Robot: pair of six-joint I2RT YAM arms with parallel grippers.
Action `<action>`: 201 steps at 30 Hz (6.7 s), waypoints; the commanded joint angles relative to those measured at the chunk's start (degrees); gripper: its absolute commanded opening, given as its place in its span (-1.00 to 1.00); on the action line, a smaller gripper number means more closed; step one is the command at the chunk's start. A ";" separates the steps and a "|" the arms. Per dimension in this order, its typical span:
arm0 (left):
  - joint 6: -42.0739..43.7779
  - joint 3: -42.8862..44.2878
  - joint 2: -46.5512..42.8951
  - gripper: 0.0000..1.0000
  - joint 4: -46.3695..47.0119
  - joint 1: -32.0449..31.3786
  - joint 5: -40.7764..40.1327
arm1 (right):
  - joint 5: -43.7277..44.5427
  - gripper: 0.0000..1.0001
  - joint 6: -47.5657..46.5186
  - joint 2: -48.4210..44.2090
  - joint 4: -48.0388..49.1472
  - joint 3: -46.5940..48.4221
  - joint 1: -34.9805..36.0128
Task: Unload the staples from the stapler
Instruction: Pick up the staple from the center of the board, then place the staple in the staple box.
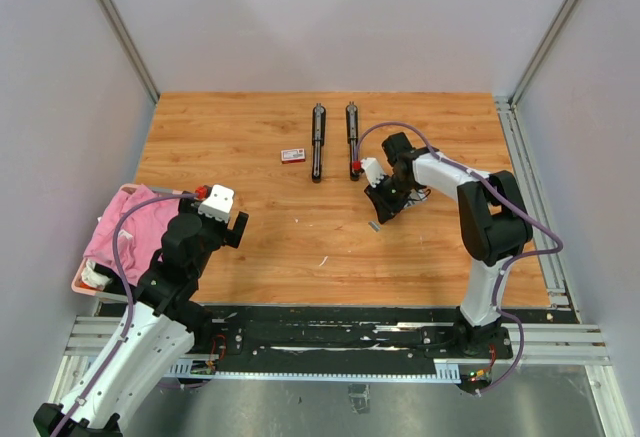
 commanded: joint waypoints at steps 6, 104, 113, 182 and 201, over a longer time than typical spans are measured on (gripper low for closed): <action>0.40 -0.51 0.04 0.96 1.94 0.26 -0.05 | 0.20 -0.58 0.99 0.15 -1.79 0.07 0.97; 0.59 -0.63 -0.41 0.96 1.91 0.32 0.04 | 15.55 -0.99 7.21 -8.73 7.96 -2.80 -11.59; 0.61 -0.81 -0.14 0.96 2.13 0.29 0.16 | 17.64 -0.99 7.71 -6.76 9.15 -3.00 -11.96; 0.82 -0.99 0.22 0.96 2.44 0.26 0.12 | 16.17 -0.85 10.10 -4.16 10.03 -1.92 -11.08; 0.89 -1.17 0.39 0.96 2.56 0.26 0.12 | 14.96 -0.85 10.35 -7.07 10.78 -1.92 -10.68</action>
